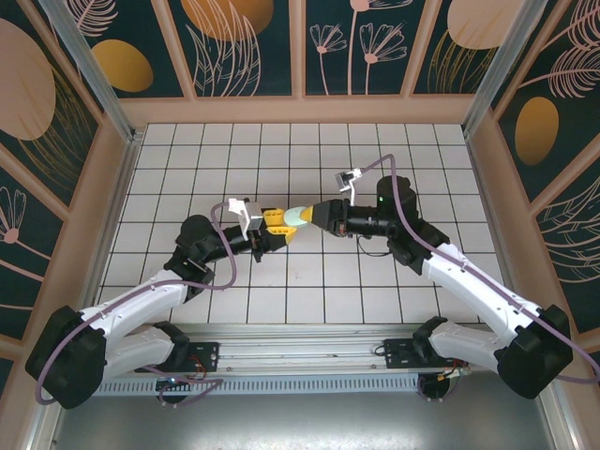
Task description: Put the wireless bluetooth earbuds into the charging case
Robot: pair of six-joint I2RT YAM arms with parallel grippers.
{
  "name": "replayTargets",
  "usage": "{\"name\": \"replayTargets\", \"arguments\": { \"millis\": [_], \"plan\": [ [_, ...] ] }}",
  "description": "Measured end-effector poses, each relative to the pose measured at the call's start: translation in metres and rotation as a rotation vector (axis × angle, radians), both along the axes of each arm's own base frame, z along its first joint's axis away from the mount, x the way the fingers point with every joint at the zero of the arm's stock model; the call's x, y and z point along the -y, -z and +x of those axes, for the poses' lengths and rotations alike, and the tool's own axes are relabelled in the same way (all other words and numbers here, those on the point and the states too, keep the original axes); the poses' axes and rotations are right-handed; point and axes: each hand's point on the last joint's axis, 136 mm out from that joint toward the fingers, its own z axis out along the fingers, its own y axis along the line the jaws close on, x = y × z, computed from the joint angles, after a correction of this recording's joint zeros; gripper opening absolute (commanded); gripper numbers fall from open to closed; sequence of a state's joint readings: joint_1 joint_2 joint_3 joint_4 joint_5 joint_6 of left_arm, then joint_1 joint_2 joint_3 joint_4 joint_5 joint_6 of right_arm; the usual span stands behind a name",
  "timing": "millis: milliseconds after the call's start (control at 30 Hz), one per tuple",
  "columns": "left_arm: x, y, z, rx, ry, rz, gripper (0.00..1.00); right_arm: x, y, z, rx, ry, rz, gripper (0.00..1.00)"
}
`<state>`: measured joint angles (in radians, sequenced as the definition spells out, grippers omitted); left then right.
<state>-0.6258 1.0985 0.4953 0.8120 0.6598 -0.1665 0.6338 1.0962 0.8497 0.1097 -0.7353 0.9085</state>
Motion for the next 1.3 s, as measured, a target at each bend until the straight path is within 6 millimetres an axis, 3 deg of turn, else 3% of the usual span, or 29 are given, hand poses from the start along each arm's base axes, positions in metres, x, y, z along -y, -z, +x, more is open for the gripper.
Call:
{"name": "replayTargets", "arguments": {
  "millis": [100,267,433,567,800,900,1000,1167,1300],
  "plan": [
    [-0.001,0.0,0.002,0.001,-0.012,-0.002,0.24,0.0,-0.001,0.003,-0.008,0.007,0.01,0.17],
    [-0.003,0.003,0.007,-0.01,-0.054,0.009,0.7,0.001,0.007,0.011,-0.028,0.025,0.002,0.14],
    [-0.022,0.011,0.018,-0.03,-0.205,0.023,0.9,0.015,0.036,0.046,-0.09,0.119,-0.046,0.13],
    [-0.042,0.022,0.028,-0.054,-0.341,0.048,0.96,0.024,0.085,0.077,-0.178,0.184,-0.123,0.12],
    [-0.066,0.039,0.037,-0.085,-0.489,0.08,0.98,0.02,0.185,0.099,-0.324,0.164,-0.276,0.06],
    [-0.072,0.052,0.038,-0.106,-0.518,0.103,0.99,0.021,0.215,0.11,-0.353,0.167,-0.302,0.06],
    [-0.077,0.061,0.037,-0.118,-0.54,0.115,0.98,0.022,0.231,0.12,-0.359,0.167,-0.3,0.06],
    [-0.085,0.068,0.035,-0.122,-0.574,0.115,0.99,0.016,0.242,0.132,-0.341,0.154,-0.29,0.08],
    [-0.089,0.071,0.037,-0.126,-0.595,0.119,0.98,0.015,0.251,0.133,-0.336,0.142,-0.299,0.19]
  ]
}}
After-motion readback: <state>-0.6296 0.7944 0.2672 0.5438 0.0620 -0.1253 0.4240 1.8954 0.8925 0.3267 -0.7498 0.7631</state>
